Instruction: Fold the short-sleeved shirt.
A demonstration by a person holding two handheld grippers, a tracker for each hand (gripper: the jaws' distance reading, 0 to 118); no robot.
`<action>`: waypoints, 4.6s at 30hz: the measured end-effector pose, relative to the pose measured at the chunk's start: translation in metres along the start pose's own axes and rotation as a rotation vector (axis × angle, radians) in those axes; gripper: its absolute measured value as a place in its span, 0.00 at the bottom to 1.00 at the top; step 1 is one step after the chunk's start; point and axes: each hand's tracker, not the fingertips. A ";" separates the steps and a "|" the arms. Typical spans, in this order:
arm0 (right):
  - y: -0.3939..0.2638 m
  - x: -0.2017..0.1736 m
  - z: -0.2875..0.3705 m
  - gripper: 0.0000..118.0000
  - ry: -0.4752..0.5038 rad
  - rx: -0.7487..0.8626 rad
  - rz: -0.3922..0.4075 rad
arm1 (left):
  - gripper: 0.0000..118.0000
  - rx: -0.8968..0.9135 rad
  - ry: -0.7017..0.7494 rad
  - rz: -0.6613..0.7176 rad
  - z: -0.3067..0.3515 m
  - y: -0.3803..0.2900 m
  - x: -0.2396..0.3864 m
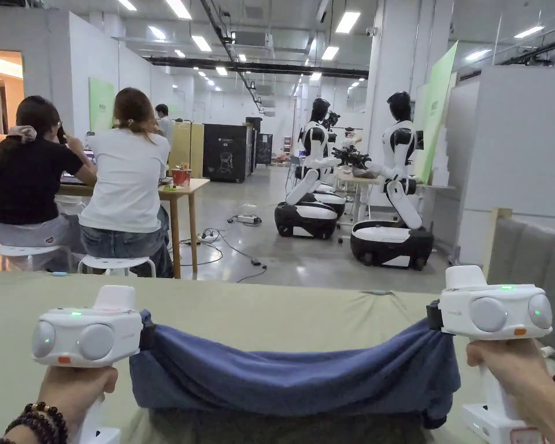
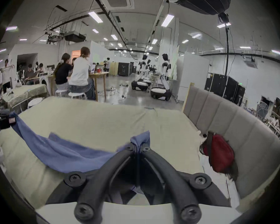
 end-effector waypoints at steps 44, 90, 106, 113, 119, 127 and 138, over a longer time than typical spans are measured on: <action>-0.230 -0.044 0.066 0.00 0.026 -0.260 0.060 | 0.18 -0.163 -0.004 -0.006 0.078 -0.180 -0.020; -0.261 -0.021 0.042 0.23 0.002 -0.383 0.005 | 0.06 -0.295 -0.018 -0.056 0.049 -0.193 -0.006; -0.206 -0.010 0.040 0.04 0.059 -0.289 -0.039 | 0.06 -0.250 -0.053 -0.036 0.041 -0.151 -0.011; -0.130 -0.009 -0.002 0.04 0.021 -0.182 -0.009 | 0.06 -0.179 -0.050 -0.062 -0.001 -0.086 -0.002; -0.095 0.000 -0.077 0.04 -0.020 -0.168 -0.012 | 0.06 -0.195 -0.001 -0.077 -0.064 -0.064 0.000; -0.128 -0.009 -0.180 0.04 -0.037 -0.324 0.010 | 0.06 -0.353 0.026 -0.152 -0.139 -0.095 0.018; -0.149 -0.013 -0.207 0.08 -0.044 -0.398 0.004 | 0.14 -0.384 0.030 -0.123 -0.152 -0.110 0.014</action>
